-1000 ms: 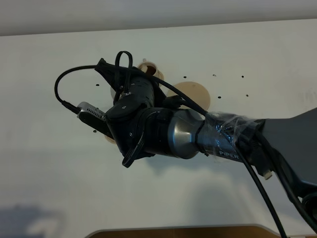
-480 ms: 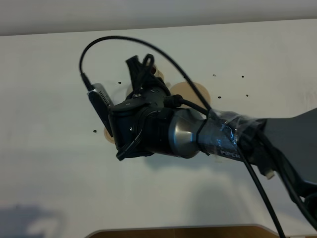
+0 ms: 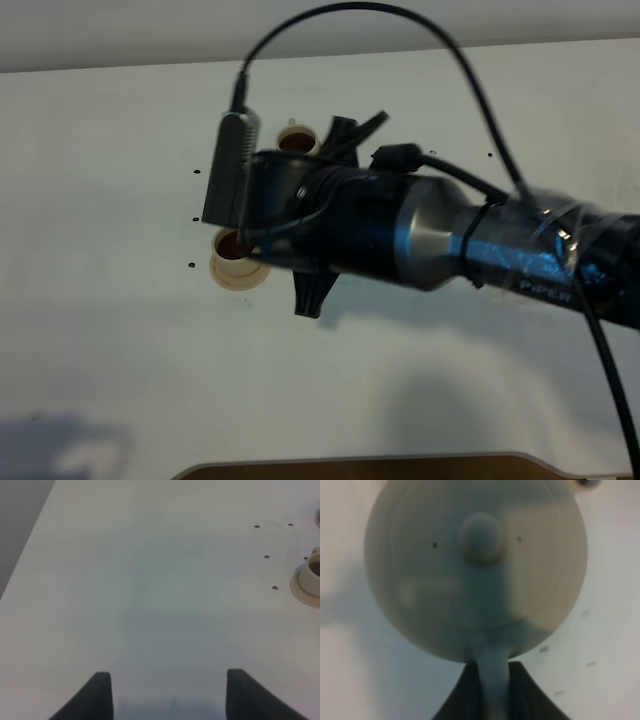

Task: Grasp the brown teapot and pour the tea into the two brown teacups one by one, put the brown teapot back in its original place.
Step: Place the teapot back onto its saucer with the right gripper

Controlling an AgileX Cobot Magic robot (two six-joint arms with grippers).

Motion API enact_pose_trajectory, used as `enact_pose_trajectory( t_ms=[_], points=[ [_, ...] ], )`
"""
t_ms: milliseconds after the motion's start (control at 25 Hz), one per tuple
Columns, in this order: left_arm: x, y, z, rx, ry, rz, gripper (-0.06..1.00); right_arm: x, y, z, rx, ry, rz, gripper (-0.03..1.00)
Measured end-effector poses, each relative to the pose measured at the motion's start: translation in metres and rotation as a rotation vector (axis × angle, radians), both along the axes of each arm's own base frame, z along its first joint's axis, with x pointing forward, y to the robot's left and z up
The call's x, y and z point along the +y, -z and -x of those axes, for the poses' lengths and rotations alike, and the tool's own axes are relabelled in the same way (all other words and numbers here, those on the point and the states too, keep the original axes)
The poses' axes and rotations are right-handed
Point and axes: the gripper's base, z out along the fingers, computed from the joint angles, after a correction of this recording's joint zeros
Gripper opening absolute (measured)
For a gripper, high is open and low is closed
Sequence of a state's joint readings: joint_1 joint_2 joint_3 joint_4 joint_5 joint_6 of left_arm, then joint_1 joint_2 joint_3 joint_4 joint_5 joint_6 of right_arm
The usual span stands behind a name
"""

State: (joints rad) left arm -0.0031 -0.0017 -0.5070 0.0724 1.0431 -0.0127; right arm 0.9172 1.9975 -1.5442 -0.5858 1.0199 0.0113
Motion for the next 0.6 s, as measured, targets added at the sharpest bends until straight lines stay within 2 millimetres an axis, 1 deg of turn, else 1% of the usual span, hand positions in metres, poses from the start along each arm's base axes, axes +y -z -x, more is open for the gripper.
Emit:
enact_pose_trajectory(
  t_ms=[160,360,480,600],
  points=[
    [0.0,0.0,0.0,0.0,0.0,0.0,0.53,0.001,0.005,0.003,0.076,0.09,-0.12,0.11],
    [0.0,0.0,0.0,0.0,0.0,0.0,0.53,0.002,0.016,0.01,0.102,0.129,-0.233,0.11],
    [0.0,0.0,0.0,0.0,0.0,0.0,0.53,-0.002,0.021,0.016,0.108,0.139,-0.277,0.11],
    [0.0,0.0,0.0,0.0,0.0,0.0,0.53,-0.008,0.021,0.018,0.115,0.154,-0.321,0.11]
  ],
)
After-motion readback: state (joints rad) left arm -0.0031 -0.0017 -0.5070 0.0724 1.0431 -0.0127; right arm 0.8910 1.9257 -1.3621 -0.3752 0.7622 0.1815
